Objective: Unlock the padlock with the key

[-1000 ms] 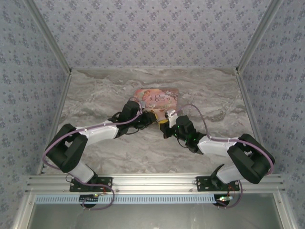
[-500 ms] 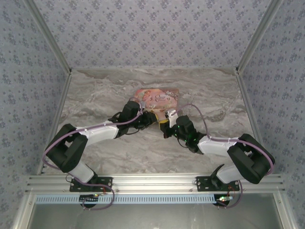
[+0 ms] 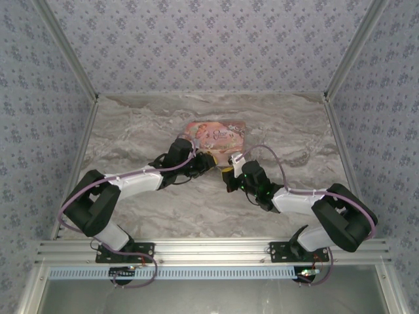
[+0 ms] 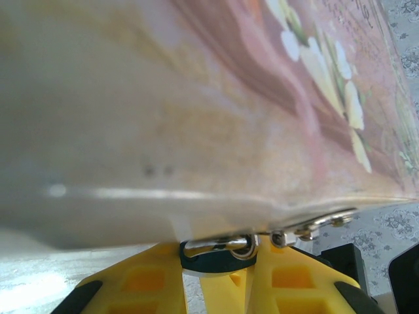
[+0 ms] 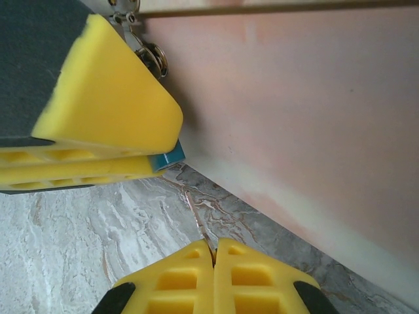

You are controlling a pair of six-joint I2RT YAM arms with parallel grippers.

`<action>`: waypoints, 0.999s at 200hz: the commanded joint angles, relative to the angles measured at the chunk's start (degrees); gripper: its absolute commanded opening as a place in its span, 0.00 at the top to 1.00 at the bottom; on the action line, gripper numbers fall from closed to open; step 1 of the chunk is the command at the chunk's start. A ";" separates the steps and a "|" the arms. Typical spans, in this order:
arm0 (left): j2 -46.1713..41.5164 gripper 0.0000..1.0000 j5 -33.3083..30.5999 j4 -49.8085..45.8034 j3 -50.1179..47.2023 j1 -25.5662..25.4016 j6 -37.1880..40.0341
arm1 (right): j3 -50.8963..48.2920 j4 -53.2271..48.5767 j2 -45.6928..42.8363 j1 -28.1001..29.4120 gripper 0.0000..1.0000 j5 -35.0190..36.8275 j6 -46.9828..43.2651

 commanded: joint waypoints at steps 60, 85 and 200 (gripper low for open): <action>-1.40 0.91 1.17 2.39 2.01 -0.46 -1.45 | 2.69 2.56 0.15 -0.57 1.00 -1.86 -0.53; -1.31 0.91 1.21 2.38 1.99 -0.42 -1.43 | 3.22 2.93 0.22 -0.68 1.00 -2.12 -0.53; -1.82 0.91 3.68 2.37 3.34 -1.16 -3.83 | 5.15 8.80 2.41 -0.86 1.00 -2.34 -2.11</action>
